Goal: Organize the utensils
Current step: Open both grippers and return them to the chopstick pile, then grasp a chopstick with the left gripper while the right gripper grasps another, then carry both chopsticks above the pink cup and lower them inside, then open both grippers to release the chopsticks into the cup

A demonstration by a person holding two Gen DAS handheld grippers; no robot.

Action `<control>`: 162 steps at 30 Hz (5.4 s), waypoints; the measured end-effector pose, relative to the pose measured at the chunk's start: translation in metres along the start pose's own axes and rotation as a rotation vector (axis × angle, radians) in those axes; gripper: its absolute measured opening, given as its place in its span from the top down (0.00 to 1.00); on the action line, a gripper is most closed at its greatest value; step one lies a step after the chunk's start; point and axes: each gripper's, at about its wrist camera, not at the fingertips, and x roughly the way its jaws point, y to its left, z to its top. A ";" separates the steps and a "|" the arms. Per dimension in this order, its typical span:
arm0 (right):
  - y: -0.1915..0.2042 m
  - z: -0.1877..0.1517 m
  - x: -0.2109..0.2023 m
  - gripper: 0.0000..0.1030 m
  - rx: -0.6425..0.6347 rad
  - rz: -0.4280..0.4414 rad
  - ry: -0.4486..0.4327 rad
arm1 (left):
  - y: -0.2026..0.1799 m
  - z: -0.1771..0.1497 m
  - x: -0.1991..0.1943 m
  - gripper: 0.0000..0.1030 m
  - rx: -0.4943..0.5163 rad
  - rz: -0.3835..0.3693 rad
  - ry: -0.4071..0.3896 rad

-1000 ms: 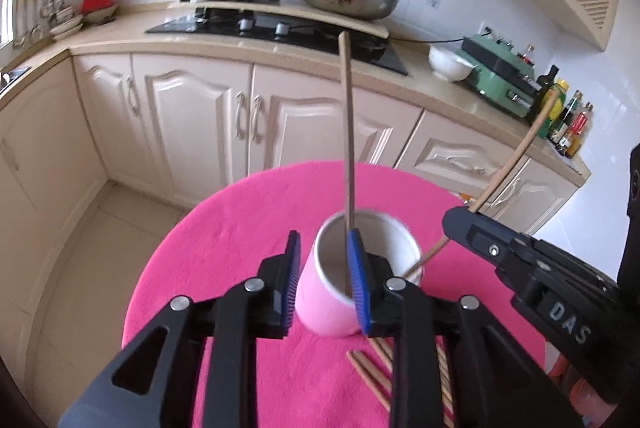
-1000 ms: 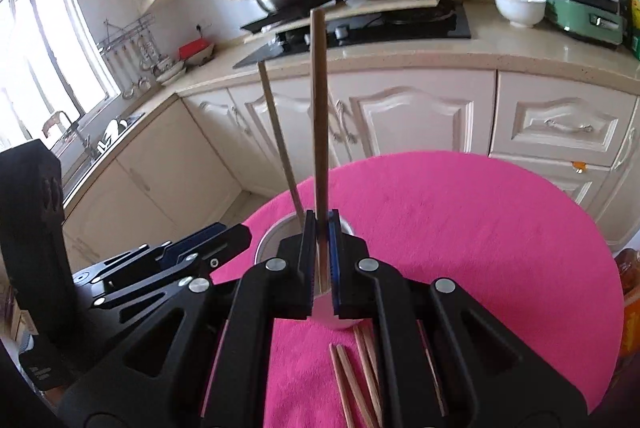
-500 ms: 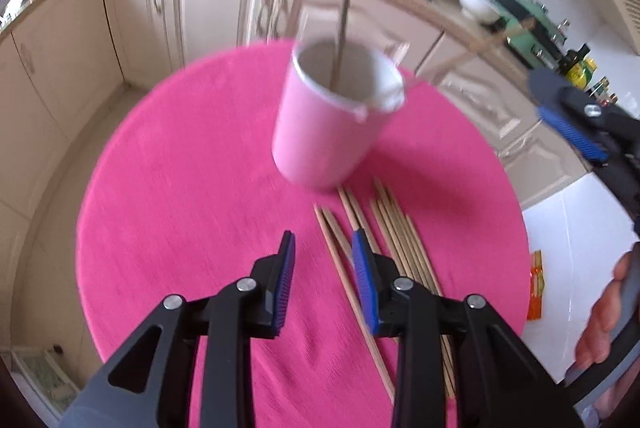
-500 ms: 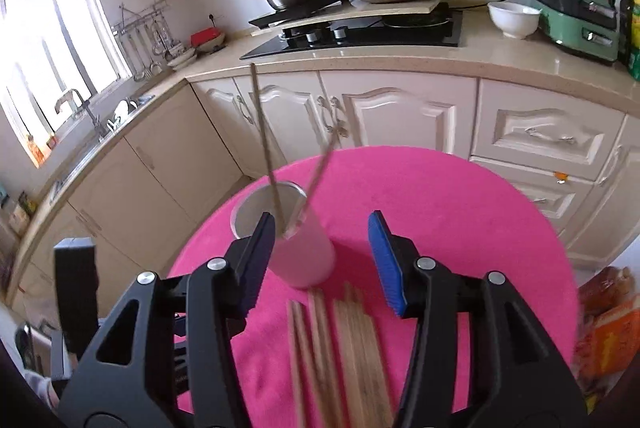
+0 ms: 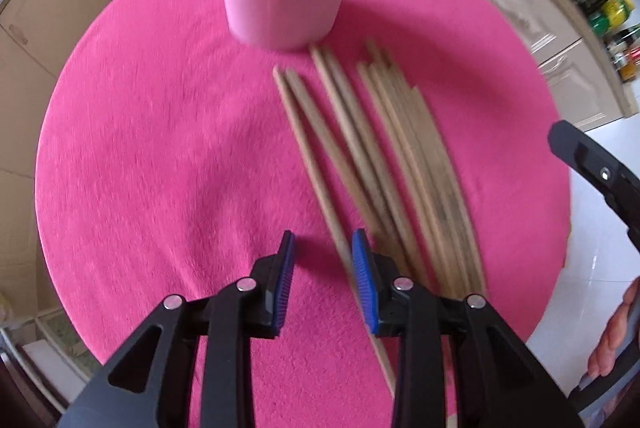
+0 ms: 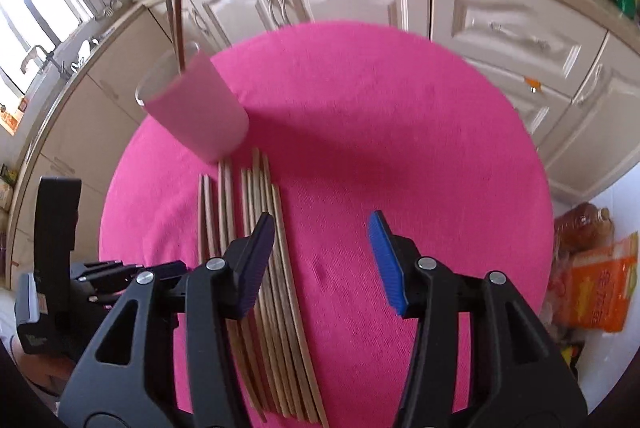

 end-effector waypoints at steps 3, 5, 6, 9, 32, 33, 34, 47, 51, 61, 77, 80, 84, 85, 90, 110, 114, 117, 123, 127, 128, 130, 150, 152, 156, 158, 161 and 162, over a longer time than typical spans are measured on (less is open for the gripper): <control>-0.001 -0.003 0.007 0.55 -0.008 0.001 0.042 | -0.001 0.003 0.002 0.72 0.000 0.008 0.009; 0.001 -0.004 0.015 0.63 -0.027 0.005 0.089 | -0.007 0.007 0.005 0.71 0.013 0.026 0.021; 0.003 -0.006 0.018 0.66 -0.036 0.006 0.116 | -0.012 0.009 0.006 0.71 0.033 0.046 0.029; 0.008 -0.008 0.028 0.69 -0.065 0.021 0.179 | -0.015 0.011 0.008 0.76 0.069 0.075 0.033; 0.040 -0.005 0.077 0.87 -0.180 -0.005 0.422 | 0.052 -0.003 -0.012 0.94 0.017 -0.049 0.055; 0.041 -0.004 0.078 0.87 -0.179 -0.008 0.435 | 0.050 -0.003 -0.012 0.94 0.021 -0.048 0.053; 0.043 0.000 0.080 0.87 -0.182 -0.013 0.448 | 0.052 -0.003 -0.014 0.94 0.024 -0.049 0.052; 0.055 0.014 0.091 0.95 -0.206 -0.103 0.468 | 0.060 0.004 -0.034 0.94 0.067 -0.088 0.027; 0.044 0.013 0.074 0.95 -0.114 -0.066 0.405 | 0.063 0.005 -0.045 0.94 0.105 -0.117 -0.001; 0.025 0.022 -0.009 0.95 0.111 0.013 0.105 | 0.106 -0.002 -0.079 0.94 0.134 -0.135 -0.103; 0.066 0.053 -0.069 0.95 0.164 0.055 -0.171 | 0.103 0.058 -0.177 0.94 0.167 -0.244 -0.516; 0.073 0.059 -0.084 0.95 0.160 0.063 -0.211 | 0.096 0.069 -0.191 0.94 0.183 -0.269 -0.591; 0.084 0.074 -0.104 0.95 0.143 0.067 -0.274 | 0.080 0.083 -0.207 0.94 0.208 -0.283 -0.690; 0.087 0.078 -0.108 0.95 0.138 0.070 -0.286 | 0.077 0.088 -0.210 0.94 0.211 -0.288 -0.713; 0.102 0.101 -0.121 0.95 0.116 0.080 -0.346 | 0.065 0.111 -0.219 0.94 0.210 -0.310 -0.813; 0.123 0.128 -0.081 0.95 0.093 0.044 -0.382 | 0.045 0.150 -0.153 0.94 0.229 -0.277 -0.868; 0.127 0.125 -0.071 0.95 0.081 0.032 -0.361 | 0.049 0.144 -0.146 0.94 0.247 -0.265 -0.849; 0.128 0.121 -0.064 0.95 0.083 0.029 -0.342 | 0.053 0.140 -0.145 0.94 0.249 -0.264 -0.837; 0.132 0.116 -0.056 0.95 0.083 0.019 -0.319 | 0.060 0.126 -0.143 0.94 0.274 -0.258 -0.811; 0.135 0.112 -0.051 0.95 0.083 0.018 -0.307 | 0.064 0.118 -0.144 0.93 0.275 -0.257 -0.789; 0.136 0.111 -0.051 0.95 0.081 0.017 -0.306 | 0.065 0.116 -0.144 0.93 0.273 -0.259 -0.782; 0.136 0.110 -0.050 0.95 0.077 0.014 -0.304 | 0.065 0.111 -0.144 0.87 0.275 -0.251 -0.768; 0.141 0.102 -0.038 0.94 0.058 0.034 -0.262 | 0.080 0.068 -0.156 0.66 0.205 -0.181 -0.713; 0.142 0.101 -0.038 0.93 0.050 0.033 -0.258 | 0.080 0.066 -0.157 0.65 0.195 -0.176 -0.708; 0.137 0.099 -0.042 0.71 0.044 0.036 -0.260 | 0.076 0.058 -0.158 0.64 0.173 -0.175 -0.690; 0.132 0.096 -0.048 0.59 0.038 0.036 -0.276 | 0.073 0.054 -0.159 0.64 0.164 -0.178 -0.682; 0.123 0.092 -0.060 0.58 0.029 0.044 -0.289 | 0.065 0.044 -0.154 0.63 0.148 -0.186 -0.642; 0.119 0.090 -0.064 0.58 0.026 0.043 -0.292 | 0.062 0.041 -0.152 0.63 0.146 -0.190 -0.627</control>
